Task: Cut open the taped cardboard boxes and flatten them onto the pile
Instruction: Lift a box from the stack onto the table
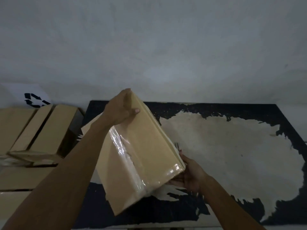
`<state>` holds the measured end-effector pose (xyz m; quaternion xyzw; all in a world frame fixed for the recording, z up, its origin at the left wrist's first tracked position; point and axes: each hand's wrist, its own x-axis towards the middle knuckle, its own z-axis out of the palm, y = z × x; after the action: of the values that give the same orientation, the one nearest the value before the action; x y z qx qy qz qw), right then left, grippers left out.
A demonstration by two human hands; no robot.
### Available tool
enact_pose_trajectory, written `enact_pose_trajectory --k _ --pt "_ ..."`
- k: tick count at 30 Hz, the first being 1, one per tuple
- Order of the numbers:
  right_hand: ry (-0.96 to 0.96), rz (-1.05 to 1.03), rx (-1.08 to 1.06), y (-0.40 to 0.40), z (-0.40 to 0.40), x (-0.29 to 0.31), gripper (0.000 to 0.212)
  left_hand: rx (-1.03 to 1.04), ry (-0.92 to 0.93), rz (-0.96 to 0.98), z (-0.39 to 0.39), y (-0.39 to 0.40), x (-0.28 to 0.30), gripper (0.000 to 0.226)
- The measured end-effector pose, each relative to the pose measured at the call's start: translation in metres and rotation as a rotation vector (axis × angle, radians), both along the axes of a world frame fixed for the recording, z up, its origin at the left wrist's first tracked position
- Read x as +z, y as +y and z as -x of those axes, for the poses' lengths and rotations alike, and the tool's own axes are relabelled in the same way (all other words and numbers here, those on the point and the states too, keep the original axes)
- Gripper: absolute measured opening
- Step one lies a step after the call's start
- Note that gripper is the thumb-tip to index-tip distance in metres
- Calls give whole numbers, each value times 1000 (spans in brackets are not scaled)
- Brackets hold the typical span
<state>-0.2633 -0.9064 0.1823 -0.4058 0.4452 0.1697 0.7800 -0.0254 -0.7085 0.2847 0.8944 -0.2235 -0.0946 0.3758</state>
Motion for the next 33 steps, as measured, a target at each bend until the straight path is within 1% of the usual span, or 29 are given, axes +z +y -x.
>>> enact_pose_trajectory --k 1,2,4,6,7,9,10,11,12,15,18,21,22,23,24,25,26,27,28,29,31,33 --pt "24 24 22 -4 -2 -3 66 7 -9 -79 1 -10 -9 81" --pt "49 47 54 -8 -3 -6 70 20 -4 -115 1 -18 -19 76" --pt "114 107 146 -15 -1 -14 76 50 33 -141 3 -28 -35 71" --pt "195 253 216 -21 2 -28 73 43 38 -167 5 -31 -48 69" --pt "220 361 208 -24 4 -37 66 27 41 -161 7 -31 -54 68" --pt "246 701 219 -30 6 -58 45 -9 69 -115 14 -31 -66 63" --pt "258 864 271 -32 6 -65 35 -28 80 -98 18 -30 -72 61" --pt "269 980 330 -34 6 -70 26 -38 77 -91 21 -29 -78 59" --pt "274 1041 371 -35 4 -72 19 -41 67 -90 22 -27 -83 57" --pt "245 1141 487 -39 -6 -80 6 -46 57 -75 21 -22 -88 55" --pt "188 1163 544 -44 -14 -84 14 -38 30 -92 22 -14 -88 55" --pt "212 1177 577 -46 -25 -83 8 -19 0 -86 29 -6 -90 55" --pt "231 1177 588 -46 -30 -83 7 4 -45 -98 31 -2 -92 56" --pt "247 1168 589 -46 -34 -84 9 38 -135 -154 33 0 -95 60" --pt "254 1153 589 -47 -37 -87 11 91 -234 -245 35 2 -98 68" --pt "254 1137 594 -49 -37 -90 13 172 -295 -335 36 5 -99 79" --pt "241 1126 598 -51 -37 -92 15 268 -284 -393 38 7 -100 92" --pt "218 1123 587 -54 -35 -93 17 355 -219 -419 40 9 -100 104" --pt "186 1126 560 -59 -33 -92 20 414 -136 -426 40 10 -101 112" --pt "153 1137 521 -63 -32 -90 23 432 -78 -435 41 11 -101 116" --pt "83 1196 413 -73 -32 -79 25 398 -72 -455 42 12 -104 108" --pt "10 1233 290 -81 -41 -59 23 372 -93 -451 40 14 -106 87"
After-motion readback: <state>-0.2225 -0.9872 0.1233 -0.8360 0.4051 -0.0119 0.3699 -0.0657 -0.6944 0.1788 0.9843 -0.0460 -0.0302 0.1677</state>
